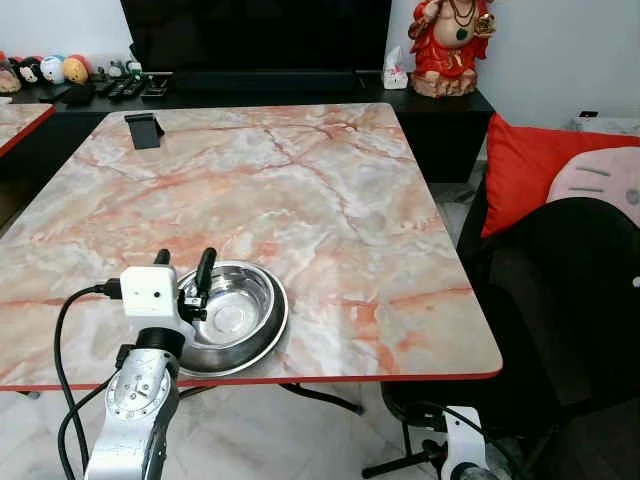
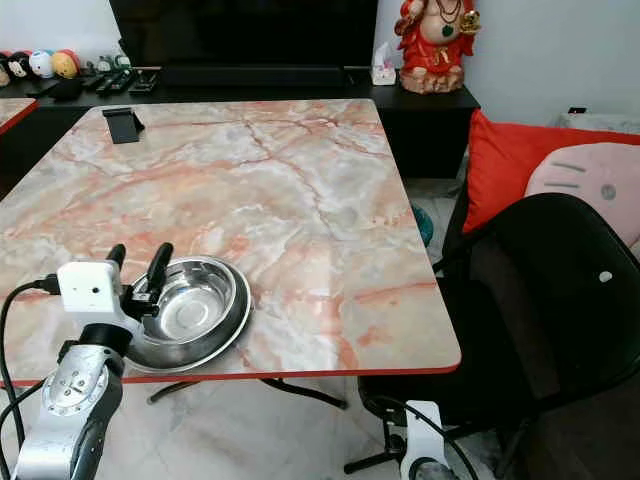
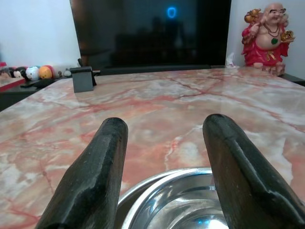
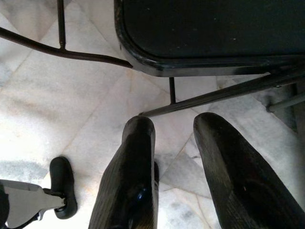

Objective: Setting the table

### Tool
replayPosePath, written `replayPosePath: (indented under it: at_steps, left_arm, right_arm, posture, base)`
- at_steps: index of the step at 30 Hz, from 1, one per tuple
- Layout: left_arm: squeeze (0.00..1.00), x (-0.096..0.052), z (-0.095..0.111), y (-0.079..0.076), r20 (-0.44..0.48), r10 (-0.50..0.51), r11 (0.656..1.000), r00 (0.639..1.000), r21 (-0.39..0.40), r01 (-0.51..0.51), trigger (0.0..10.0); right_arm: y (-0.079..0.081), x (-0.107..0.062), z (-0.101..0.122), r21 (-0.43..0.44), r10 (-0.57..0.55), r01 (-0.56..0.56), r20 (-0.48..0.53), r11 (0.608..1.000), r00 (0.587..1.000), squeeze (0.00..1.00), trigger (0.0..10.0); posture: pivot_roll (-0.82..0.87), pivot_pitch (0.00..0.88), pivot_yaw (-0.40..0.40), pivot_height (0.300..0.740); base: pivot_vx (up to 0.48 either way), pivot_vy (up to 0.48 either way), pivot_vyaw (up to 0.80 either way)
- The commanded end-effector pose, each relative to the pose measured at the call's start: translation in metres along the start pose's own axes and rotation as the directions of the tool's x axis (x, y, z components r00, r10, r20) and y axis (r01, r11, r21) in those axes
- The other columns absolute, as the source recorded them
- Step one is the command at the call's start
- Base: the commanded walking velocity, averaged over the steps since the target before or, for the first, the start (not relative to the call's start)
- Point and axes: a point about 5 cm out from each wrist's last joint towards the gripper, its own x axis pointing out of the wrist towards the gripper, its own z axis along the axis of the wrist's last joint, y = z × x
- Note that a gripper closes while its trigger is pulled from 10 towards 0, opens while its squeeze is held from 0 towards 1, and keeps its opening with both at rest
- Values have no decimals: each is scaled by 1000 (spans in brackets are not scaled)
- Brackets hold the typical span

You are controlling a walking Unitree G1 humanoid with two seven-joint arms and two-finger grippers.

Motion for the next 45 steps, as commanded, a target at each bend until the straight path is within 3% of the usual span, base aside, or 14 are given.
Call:
replayPosePath:
  at_steps: [1, 13, 26, 36, 45]
  left_arm:
    - [0, 1, 0, -1, 18, 10, 1000, 1000, 11, -10, 10000]
    - [0, 12, 7, -9, 54, -10, 1000, 998, 4, 10, 10000]
    - [0, 10, 4, -14, 52, -15, 1000, 999, 6, 14, 10000]
    - [0, 23, 18, -9, 93, -10, 1000, 996, 21, 8, 10000]
    - [0, 25, 20, -5, 93, -1, 1000, 996, 25, -2, 10000]
  right_arm:
    - [0, 0, 0, -11, -2, 2, 4, 1000, 1000, 0, 10000]
    - [0, 0, -2, -10, -2, 2, -8, 1000, 1000, 0, 10000]
    - [-1, -1, -4, -8, -5, 5, -9, 1000, 1000, 0, 10000]
    - [1, 0, -2, -41, 12, -12, -8, 999, 1000, 0, 10000]
    - [2, 0, -2, -36, 10, -11, -10, 999, 1000, 0, 10000]
  posture:
    - [-60, 0, -23, 707]
    - [-76, 0, -12, 707]
    - [-52, 0, -21, 707]
    - [-44, 0, -14, 707]
    - [-32, 0, -4, 707]
  base:
    - [0, 0, 0]
    - [0, 136, 0]
    - [0, 365, 0]
    - [0, 395, 0]
    - [0, 399, 0]
